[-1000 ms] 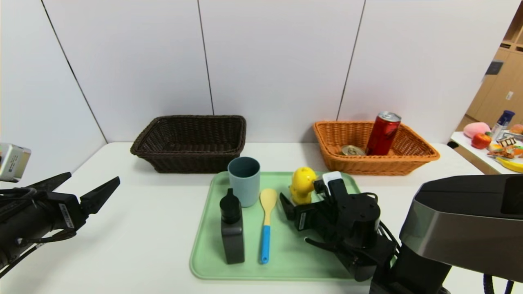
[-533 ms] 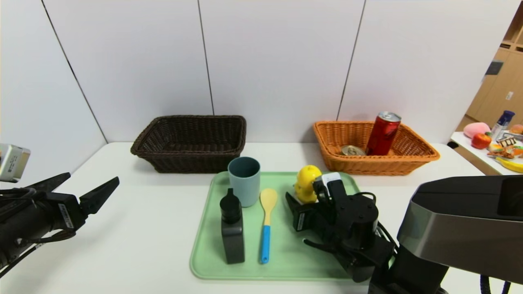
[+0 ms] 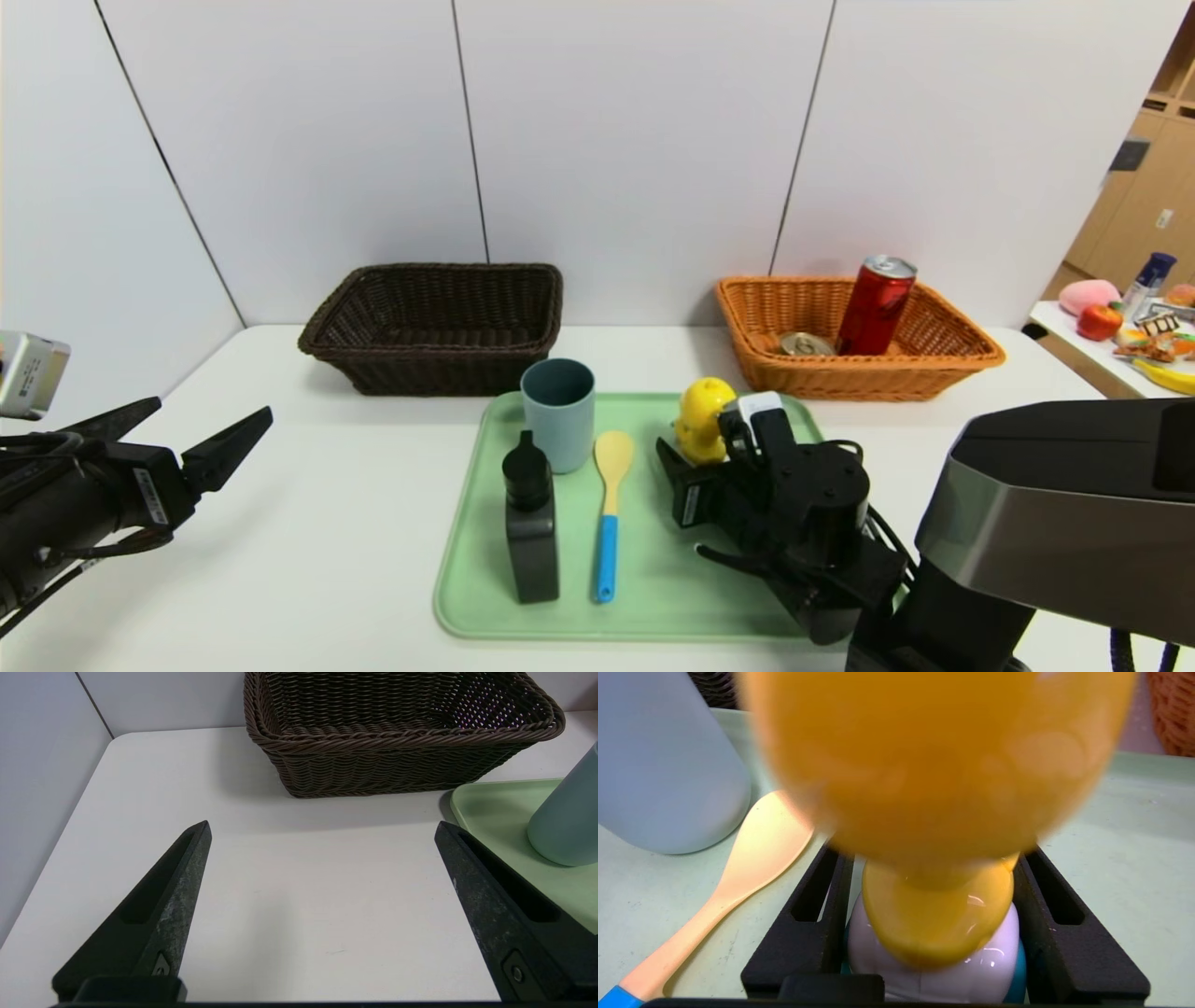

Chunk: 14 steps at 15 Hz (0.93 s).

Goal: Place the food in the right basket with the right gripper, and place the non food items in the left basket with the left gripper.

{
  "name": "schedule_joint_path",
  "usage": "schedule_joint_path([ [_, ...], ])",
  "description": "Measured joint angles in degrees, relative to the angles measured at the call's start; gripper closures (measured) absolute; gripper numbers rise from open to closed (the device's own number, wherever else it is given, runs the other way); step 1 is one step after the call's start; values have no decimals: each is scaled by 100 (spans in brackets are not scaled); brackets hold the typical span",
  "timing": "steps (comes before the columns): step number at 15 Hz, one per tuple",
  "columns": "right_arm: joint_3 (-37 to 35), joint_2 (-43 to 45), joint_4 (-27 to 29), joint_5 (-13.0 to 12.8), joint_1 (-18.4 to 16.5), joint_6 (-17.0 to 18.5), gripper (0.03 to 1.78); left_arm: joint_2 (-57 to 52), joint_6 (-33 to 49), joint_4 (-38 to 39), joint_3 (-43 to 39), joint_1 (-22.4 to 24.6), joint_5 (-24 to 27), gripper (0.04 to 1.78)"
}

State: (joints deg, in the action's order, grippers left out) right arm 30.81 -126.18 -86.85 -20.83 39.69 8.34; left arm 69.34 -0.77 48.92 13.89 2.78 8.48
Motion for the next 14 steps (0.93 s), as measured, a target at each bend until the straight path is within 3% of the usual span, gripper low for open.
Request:
schedule_joint_path([
  [4,-118,553,-22,17,16,-151,110,0,-2,0,9,2,0,13],
  [7,-138,976,-34,88,13,-399,110,6,-11,0,9,0,-2,13],
  [11,-71,1202,-23,155,21,-462,110,6,-9,-2,9,0,-2,13],
  [14,423,1359,44,427,21,-869,110,4,-22,-2,-5,0,0,13],
])
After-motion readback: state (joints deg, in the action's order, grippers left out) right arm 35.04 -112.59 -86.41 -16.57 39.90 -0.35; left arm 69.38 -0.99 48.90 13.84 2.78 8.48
